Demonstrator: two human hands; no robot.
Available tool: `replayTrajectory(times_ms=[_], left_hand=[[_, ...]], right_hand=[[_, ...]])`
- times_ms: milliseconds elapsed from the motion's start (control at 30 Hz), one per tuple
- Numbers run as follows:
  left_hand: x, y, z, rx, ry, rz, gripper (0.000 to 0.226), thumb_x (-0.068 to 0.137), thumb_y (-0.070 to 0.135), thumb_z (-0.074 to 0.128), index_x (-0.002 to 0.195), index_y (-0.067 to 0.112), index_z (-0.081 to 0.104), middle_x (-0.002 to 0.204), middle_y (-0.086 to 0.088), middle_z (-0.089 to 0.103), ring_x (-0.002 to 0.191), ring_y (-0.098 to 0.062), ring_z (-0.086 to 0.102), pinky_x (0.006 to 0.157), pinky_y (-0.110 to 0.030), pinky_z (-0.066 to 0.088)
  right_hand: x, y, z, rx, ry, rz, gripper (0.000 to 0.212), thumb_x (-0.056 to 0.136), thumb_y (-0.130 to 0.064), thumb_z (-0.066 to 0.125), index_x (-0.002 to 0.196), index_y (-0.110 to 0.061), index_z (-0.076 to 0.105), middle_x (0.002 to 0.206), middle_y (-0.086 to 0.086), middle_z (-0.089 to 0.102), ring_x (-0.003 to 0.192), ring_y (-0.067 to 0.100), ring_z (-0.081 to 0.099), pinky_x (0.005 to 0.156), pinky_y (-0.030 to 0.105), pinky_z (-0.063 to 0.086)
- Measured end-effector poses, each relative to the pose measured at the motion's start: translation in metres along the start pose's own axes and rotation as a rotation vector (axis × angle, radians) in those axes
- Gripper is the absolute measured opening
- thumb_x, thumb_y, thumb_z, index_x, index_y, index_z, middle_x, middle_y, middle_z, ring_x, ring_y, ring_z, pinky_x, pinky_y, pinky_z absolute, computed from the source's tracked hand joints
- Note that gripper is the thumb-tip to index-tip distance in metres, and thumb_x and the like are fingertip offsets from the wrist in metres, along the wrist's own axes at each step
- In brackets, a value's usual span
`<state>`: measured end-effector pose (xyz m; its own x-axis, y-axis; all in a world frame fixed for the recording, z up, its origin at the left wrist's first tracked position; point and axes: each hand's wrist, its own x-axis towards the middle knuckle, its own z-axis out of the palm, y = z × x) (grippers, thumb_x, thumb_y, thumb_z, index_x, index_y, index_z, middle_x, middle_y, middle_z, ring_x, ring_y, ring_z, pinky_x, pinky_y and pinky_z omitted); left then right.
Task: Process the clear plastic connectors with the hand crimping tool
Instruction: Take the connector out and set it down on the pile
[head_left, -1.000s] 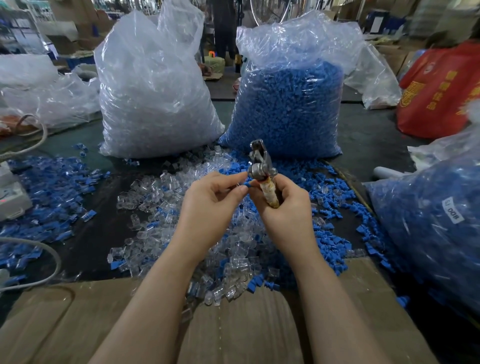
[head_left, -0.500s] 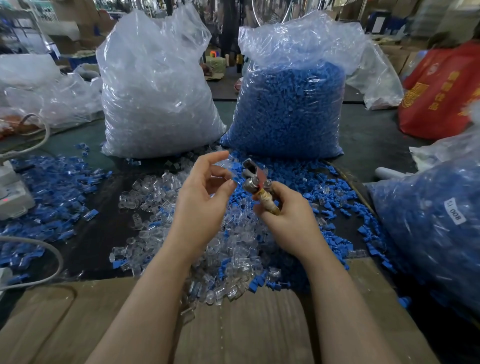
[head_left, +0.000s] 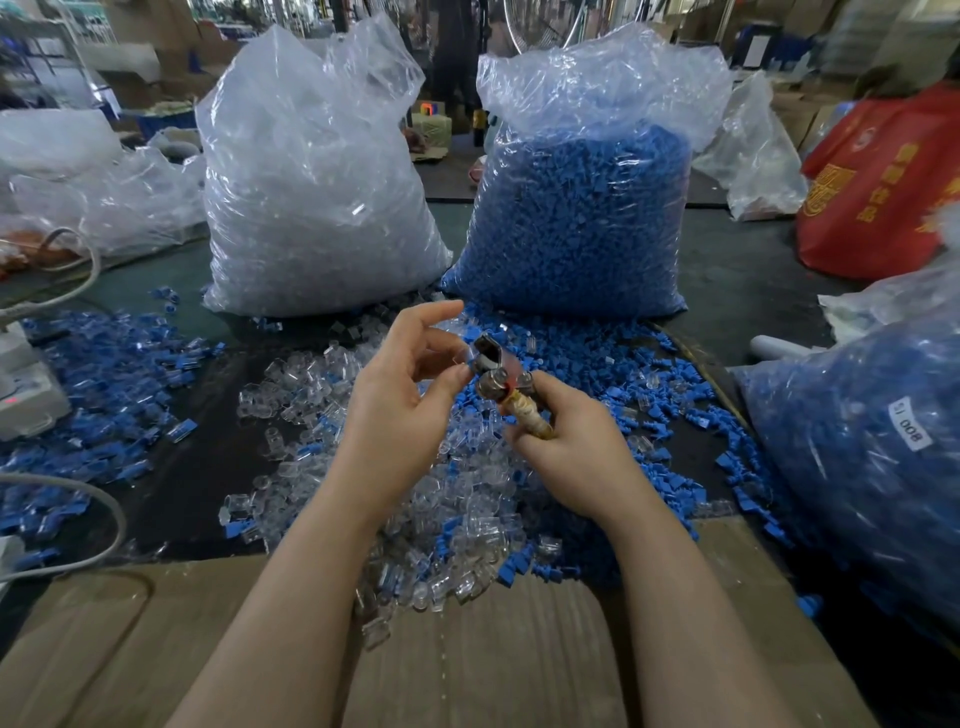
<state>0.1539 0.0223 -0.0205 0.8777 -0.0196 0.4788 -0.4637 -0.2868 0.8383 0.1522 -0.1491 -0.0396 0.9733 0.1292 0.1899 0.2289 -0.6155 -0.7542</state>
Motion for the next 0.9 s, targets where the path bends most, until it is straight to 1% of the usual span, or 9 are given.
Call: replayTrajectory(times_ms=[133,333,567,633,700,733,800,867,900], left_hand=[[0.001,0.000,-0.001,0.006,-0.011,0.006,0.048,0.093,0.002,0.063,0.127,0.034,0.052,0.099,0.008,0.065,0.100,-0.008,0.064,0.089,-0.024,0.054],[0.001,0.002,-0.004,-0.008,-0.024,-0.010,0.045,0.093,0.001,0.062,0.128,0.028,0.054,0.101,0.006,0.065,0.101,-0.011,0.064,0.093,-0.034,0.054],[0.001,0.003,-0.004,-0.011,-0.035,-0.037,0.045,0.094,0.000,0.060,0.130,0.026,0.054,0.102,0.004,0.063,0.099,-0.007,0.063,0.090,-0.021,0.052],[0.001,0.004,-0.005,0.030,-0.041,-0.044,0.040,0.095,0.002,0.059,0.126,0.027,0.058,0.101,0.004,0.065,0.095,-0.009,0.064,0.085,-0.020,0.052],[0.003,0.003,-0.007,0.060,-0.007,-0.096,0.034,0.095,0.005,0.059,0.117,0.031,0.064,0.099,0.004,0.068,0.089,-0.013,0.066,0.078,-0.019,0.055],[0.004,0.002,-0.010,0.016,0.043,-0.160,0.030,0.095,0.006,0.059,0.112,0.031,0.066,0.096,0.004,0.070,0.086,-0.014,0.066,0.075,-0.019,0.054],[0.007,-0.001,-0.022,-0.197,0.215,-0.345,0.019,0.095,0.009,0.060,0.101,0.025,0.069,0.086,0.004,0.073,0.077,-0.011,0.066,0.073,-0.019,0.056],[0.010,-0.010,-0.043,-0.532,0.409,-0.559,0.009,0.095,0.015,0.061,0.094,0.015,0.070,0.073,0.004,0.071,0.068,-0.005,0.066,0.071,-0.019,0.058],[0.011,-0.014,-0.054,-0.706,0.494,-0.627,0.011,0.095,0.020,0.061,0.091,0.013,0.068,0.068,0.005,0.070,0.064,-0.004,0.065,0.069,-0.019,0.058]], right_hand=[[0.000,-0.001,-0.001,-0.034,0.023,0.004,0.016,0.079,-0.014,0.057,0.091,-0.024,0.059,0.079,-0.003,0.063,0.073,0.025,0.057,0.067,0.049,0.052],[-0.001,-0.003,0.001,-0.086,0.069,-0.005,0.016,0.075,-0.012,0.054,0.085,-0.024,0.058,0.065,-0.002,0.058,0.062,0.025,0.052,0.057,0.046,0.047],[-0.001,-0.004,0.003,-0.118,0.069,-0.013,0.017,0.076,-0.015,0.055,0.089,-0.024,0.058,0.068,-0.001,0.060,0.064,0.025,0.054,0.059,0.047,0.050],[-0.001,-0.004,0.004,-0.121,0.074,-0.017,0.017,0.074,-0.021,0.052,0.090,-0.024,0.057,0.070,-0.001,0.060,0.064,0.024,0.053,0.058,0.046,0.048],[0.000,-0.003,0.004,-0.131,0.101,-0.015,0.019,0.070,-0.027,0.046,0.087,-0.025,0.054,0.067,-0.001,0.058,0.061,0.020,0.051,0.054,0.042,0.044],[0.000,-0.002,0.004,-0.133,0.118,-0.012,0.019,0.069,-0.029,0.045,0.086,-0.025,0.052,0.066,-0.002,0.056,0.060,0.018,0.049,0.052,0.040,0.041],[0.000,0.000,0.003,-0.135,0.147,-0.003,0.019,0.067,-0.030,0.044,0.085,-0.025,0.050,0.065,-0.003,0.056,0.060,0.018,0.049,0.052,0.040,0.041],[0.000,0.002,0.002,-0.141,0.164,0.007,0.022,0.068,-0.030,0.045,0.089,-0.027,0.051,0.066,-0.003,0.058,0.061,0.018,0.051,0.054,0.042,0.044],[0.000,0.003,0.002,-0.144,0.173,0.006,0.022,0.070,-0.031,0.045,0.090,-0.028,0.052,0.066,-0.003,0.058,0.061,0.017,0.052,0.054,0.042,0.044]])
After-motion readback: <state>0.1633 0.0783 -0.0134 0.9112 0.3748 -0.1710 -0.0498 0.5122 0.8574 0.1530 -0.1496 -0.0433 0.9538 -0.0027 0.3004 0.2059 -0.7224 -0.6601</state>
